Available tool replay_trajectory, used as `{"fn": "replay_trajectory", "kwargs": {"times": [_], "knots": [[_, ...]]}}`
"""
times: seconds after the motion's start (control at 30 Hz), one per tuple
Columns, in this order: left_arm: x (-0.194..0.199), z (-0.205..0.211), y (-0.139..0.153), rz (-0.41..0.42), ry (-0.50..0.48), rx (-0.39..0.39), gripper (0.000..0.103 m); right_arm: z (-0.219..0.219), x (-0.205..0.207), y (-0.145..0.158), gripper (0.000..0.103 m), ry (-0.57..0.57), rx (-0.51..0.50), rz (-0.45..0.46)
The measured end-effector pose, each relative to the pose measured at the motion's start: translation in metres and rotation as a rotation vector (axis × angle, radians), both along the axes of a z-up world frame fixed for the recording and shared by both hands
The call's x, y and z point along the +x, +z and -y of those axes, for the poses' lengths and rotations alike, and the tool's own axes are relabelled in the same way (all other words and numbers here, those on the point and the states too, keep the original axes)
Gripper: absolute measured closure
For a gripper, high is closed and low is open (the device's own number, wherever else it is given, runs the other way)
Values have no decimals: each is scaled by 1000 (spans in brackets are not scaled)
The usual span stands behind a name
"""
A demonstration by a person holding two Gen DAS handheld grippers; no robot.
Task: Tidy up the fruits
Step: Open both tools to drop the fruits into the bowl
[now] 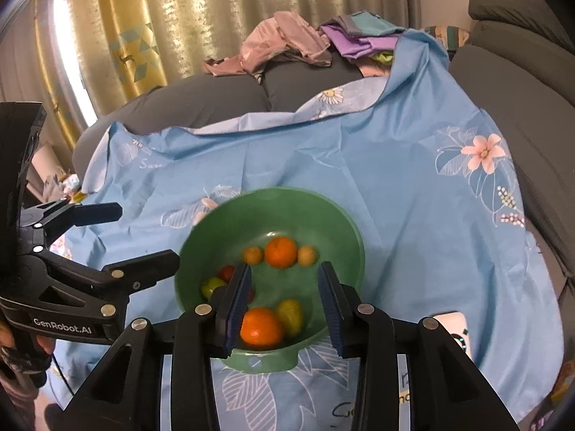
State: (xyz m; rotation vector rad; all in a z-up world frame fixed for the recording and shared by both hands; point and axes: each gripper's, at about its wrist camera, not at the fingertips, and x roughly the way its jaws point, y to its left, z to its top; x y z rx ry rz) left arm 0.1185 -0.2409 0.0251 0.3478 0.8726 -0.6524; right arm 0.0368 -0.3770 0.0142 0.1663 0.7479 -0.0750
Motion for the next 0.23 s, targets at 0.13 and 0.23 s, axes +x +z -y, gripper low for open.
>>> {"fn": "replay_trajectory", "kwargs": {"times": [0.13,0.23], "knots": [[-6,0,10,30,3,1,1,0,-4,8,64,-9,-10,3],[-4,0,12,34,19,27,1,1,-5,11,64,-14,-10,2]]}}
